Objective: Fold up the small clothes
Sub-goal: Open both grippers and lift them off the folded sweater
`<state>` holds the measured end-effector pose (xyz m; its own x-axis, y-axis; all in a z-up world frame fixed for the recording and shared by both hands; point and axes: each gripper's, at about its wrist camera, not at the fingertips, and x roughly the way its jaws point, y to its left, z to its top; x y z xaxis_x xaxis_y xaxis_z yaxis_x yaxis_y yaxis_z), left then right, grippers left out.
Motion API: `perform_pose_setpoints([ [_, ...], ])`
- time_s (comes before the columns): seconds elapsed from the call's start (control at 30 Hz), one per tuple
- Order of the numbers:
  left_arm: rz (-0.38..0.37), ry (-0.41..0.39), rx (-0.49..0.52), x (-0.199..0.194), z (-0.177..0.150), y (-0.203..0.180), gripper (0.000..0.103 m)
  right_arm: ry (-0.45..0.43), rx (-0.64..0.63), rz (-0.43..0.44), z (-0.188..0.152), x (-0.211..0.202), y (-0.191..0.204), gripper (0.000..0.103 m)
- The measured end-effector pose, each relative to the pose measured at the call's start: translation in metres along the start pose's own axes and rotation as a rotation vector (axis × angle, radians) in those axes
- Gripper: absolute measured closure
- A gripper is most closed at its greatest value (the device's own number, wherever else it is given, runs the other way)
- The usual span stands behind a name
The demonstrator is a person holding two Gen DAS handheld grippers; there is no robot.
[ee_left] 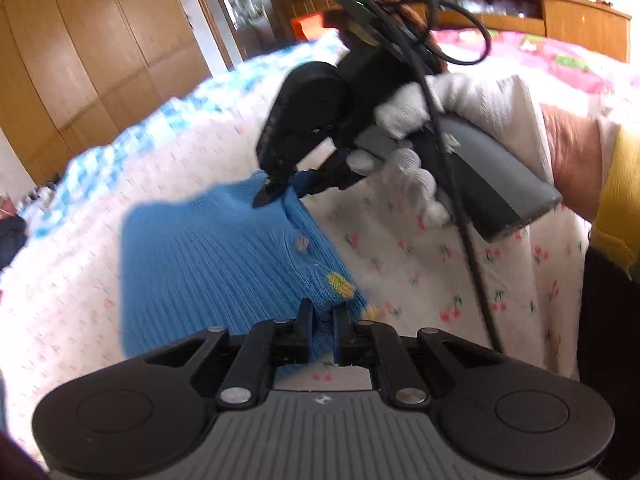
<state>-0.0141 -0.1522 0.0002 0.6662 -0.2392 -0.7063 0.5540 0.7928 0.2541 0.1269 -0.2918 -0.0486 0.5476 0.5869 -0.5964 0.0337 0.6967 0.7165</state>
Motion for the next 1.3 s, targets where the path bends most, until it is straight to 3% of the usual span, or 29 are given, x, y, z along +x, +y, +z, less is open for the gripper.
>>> perform_pose_setpoints([
  [0.13, 0.012, -0.019, 0.062, -0.001, -0.002, -0.008, 0.088, -0.02, 0.034, 0.023, 0.003, -0.008, -0.003, 0.085],
  [0.3, -0.004, -0.012, 0.024, -0.004, -0.004, -0.002, 0.086, -0.117, 0.104, 0.026, 0.006, -0.026, -0.005, 0.084],
  [0.47, -0.017, -0.014, 0.009, -0.009, -0.003, 0.003, 0.083, -0.223, 0.091, -0.018, 0.007, -0.042, 0.003, 0.084],
  [0.6, -0.027, -0.011, -0.039, -0.017, -0.004, 0.009, 0.08, -0.147, 0.073, 0.034, 0.002, -0.035, 0.01, 0.084],
  [0.73, -0.024, -0.009, -0.078, -0.024, -0.005, 0.017, 0.08, -0.076, 0.021, -0.033, -0.005, -0.02, 0.018, 0.083],
  [0.9, -0.015, -0.018, -0.104, -0.033, -0.008, 0.028, 0.079, -0.08, 0.033, -0.035, -0.006, -0.019, 0.017, 0.081],
  [1.03, 0.002, -0.023, -0.144, -0.035, -0.009, 0.04, 0.075, -0.118, 0.03, -0.054, -0.006, -0.024, 0.017, 0.066],
  [1.3, 0.08, -0.034, -0.22, -0.023, -0.003, 0.072, 0.069, -0.08, -0.022, -0.08, -0.009, -0.007, 0.023, 0.063],
])
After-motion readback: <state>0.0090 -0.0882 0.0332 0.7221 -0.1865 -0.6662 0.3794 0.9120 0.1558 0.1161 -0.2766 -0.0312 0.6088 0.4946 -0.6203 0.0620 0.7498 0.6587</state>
